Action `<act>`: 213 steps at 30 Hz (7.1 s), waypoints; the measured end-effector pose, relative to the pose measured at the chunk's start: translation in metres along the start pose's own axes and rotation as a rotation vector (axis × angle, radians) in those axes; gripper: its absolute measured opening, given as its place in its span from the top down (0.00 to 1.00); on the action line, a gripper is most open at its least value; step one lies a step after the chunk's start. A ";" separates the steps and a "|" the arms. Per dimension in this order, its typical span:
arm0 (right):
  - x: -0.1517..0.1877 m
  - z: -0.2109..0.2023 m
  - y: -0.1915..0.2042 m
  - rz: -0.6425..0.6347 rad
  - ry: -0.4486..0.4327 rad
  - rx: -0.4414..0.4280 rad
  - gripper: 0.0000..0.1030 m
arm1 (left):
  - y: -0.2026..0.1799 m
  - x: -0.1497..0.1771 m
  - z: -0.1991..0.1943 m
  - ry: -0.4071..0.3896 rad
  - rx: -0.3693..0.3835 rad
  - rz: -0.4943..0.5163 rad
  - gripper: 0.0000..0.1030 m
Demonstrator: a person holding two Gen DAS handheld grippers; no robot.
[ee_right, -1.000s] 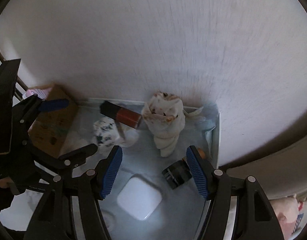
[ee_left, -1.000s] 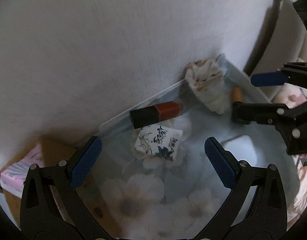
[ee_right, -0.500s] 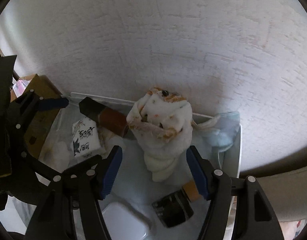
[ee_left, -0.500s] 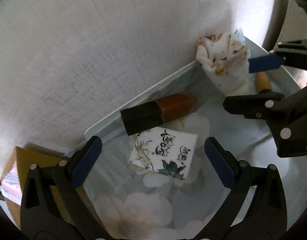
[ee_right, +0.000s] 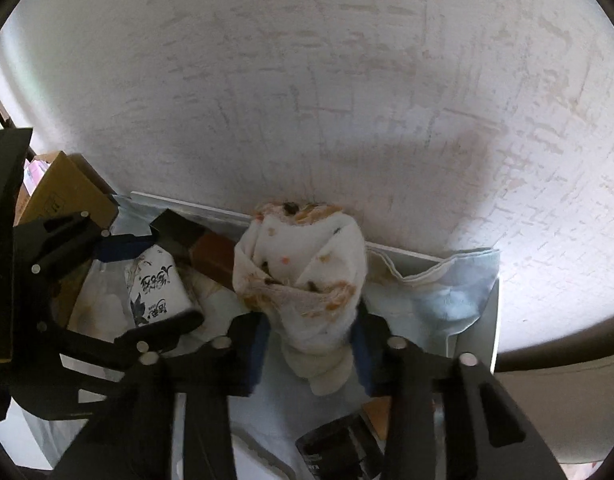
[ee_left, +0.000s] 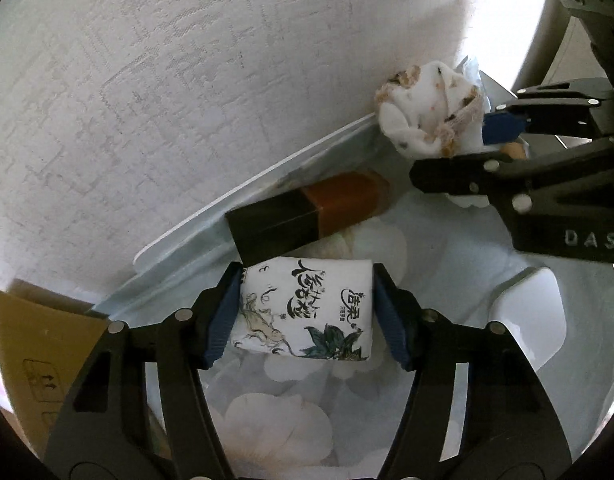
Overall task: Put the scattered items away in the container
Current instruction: 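Grasp the printed tissue pack with the left tool while the right tool grasps the white sock, then carry the tissue pack and sock into the box and open both tools, then move both tools back to the tray above the white case and clear tube, then grasp the clear tube with the left tool while the right tool grasps the white square case, then carry the clear tube and white case into the box and release them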
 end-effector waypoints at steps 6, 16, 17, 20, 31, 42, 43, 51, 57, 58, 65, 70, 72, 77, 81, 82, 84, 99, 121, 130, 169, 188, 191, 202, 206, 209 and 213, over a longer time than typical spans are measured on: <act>0.002 -0.014 0.002 0.013 -0.023 0.010 0.76 | 0.001 0.002 -0.015 0.004 0.008 -0.012 0.42; -0.002 -0.075 0.024 0.031 -0.061 0.018 0.76 | -0.006 -0.013 -0.101 -0.084 0.031 -0.001 0.43; -0.004 -0.085 0.028 0.029 -0.066 0.021 0.76 | -0.005 -0.015 -0.111 -0.094 0.034 -0.002 0.43; -0.011 -0.112 0.043 0.037 -0.076 -0.001 0.76 | 0.017 -0.018 -0.147 -0.131 0.058 -0.021 0.43; -0.044 -0.172 0.127 -0.037 -0.100 -0.041 0.76 | 0.112 0.016 -0.244 -0.194 -0.004 -0.090 0.43; -0.085 -0.131 0.238 -0.163 -0.049 -0.128 0.76 | 0.251 0.094 -0.270 -0.161 -0.128 -0.272 0.43; -0.085 -0.122 0.251 -0.173 -0.033 -0.139 0.76 | 0.257 0.093 -0.269 -0.155 -0.135 -0.285 0.43; -0.078 -0.055 0.311 -0.174 0.076 -0.181 0.76 | 0.338 0.147 -0.252 -0.102 -0.170 -0.402 0.43; -0.070 -0.011 0.321 -0.136 0.147 -0.176 0.76 | 0.360 0.175 -0.223 -0.051 -0.146 -0.478 0.43; -0.073 -0.007 0.322 -0.129 0.155 -0.173 0.76 | 0.355 0.165 -0.211 -0.046 -0.142 -0.482 0.43; -0.065 0.013 0.330 -0.079 0.181 -0.167 0.76 | 0.331 0.178 -0.141 -0.033 -0.130 -0.493 0.42; -0.068 0.009 0.327 -0.047 0.157 -0.155 0.32 | 0.329 0.175 -0.125 -0.030 -0.097 -0.522 0.00; -0.067 -0.003 0.324 -0.041 0.126 -0.160 0.32 | 0.327 0.176 -0.129 -0.030 -0.115 -0.511 0.00; -0.058 -0.008 0.325 -0.069 0.111 -0.120 0.31 | 0.323 0.179 -0.153 -0.026 -0.119 -0.522 0.00; -0.053 -0.015 0.323 -0.074 0.102 -0.115 0.31 | 0.313 0.180 -0.153 -0.029 -0.117 -0.533 0.00; -0.053 -0.015 0.323 -0.073 0.098 -0.114 0.31 | 0.308 0.179 -0.149 -0.032 -0.120 -0.534 0.00; -0.054 -0.019 0.321 -0.069 0.080 -0.113 0.31 | 0.300 0.176 -0.148 -0.037 -0.118 -0.532 0.00; -0.024 -0.101 0.268 0.085 -0.067 0.007 0.31 | 0.231 0.140 -0.187 -0.079 -0.105 -0.462 0.00; 0.139 -0.156 0.129 0.399 -0.109 0.168 0.31 | 0.027 0.055 -0.171 -0.141 0.069 -0.384 0.00; 0.177 -0.112 0.102 0.441 -0.176 0.229 0.31 | 0.010 0.047 -0.069 -0.051 -0.081 -0.532 0.04; 0.146 -0.077 0.063 0.435 -0.255 0.350 0.41 | 0.068 0.051 0.013 -0.037 -0.172 -0.703 0.74; 0.091 -0.138 0.112 0.407 -0.298 0.302 0.42 | 0.045 0.055 -0.112 -0.158 0.049 -0.510 0.74; 0.076 -0.150 0.127 0.399 -0.306 0.279 0.42 | 0.059 0.044 -0.132 -0.165 0.069 -0.511 0.74; -0.010 -0.155 0.200 0.258 -0.320 0.184 0.42 | 0.153 0.087 -0.188 -0.215 0.037 -0.588 0.74; -0.040 -0.144 0.227 0.216 -0.306 0.136 0.42 | 0.196 0.110 -0.195 -0.218 -0.002 -0.622 0.74; -0.063 -0.127 0.246 0.184 -0.278 0.103 0.42 | 0.226 0.126 -0.194 -0.210 -0.033 -0.640 0.74; -0.083 -0.101 0.263 0.168 -0.246 0.062 0.42 | 0.269 0.153 -0.188 -0.193 -0.064 -0.672 0.74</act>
Point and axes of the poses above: each gripper's, at about its wrist camera, not at the fingertips, and z roughly the way its jaws point, y to its left, x to its underside, the point moved 7 cm from there along z, roughly the way its jaws point, and after that the axes turned 2 degrees about -x, right-handed, at the moved point
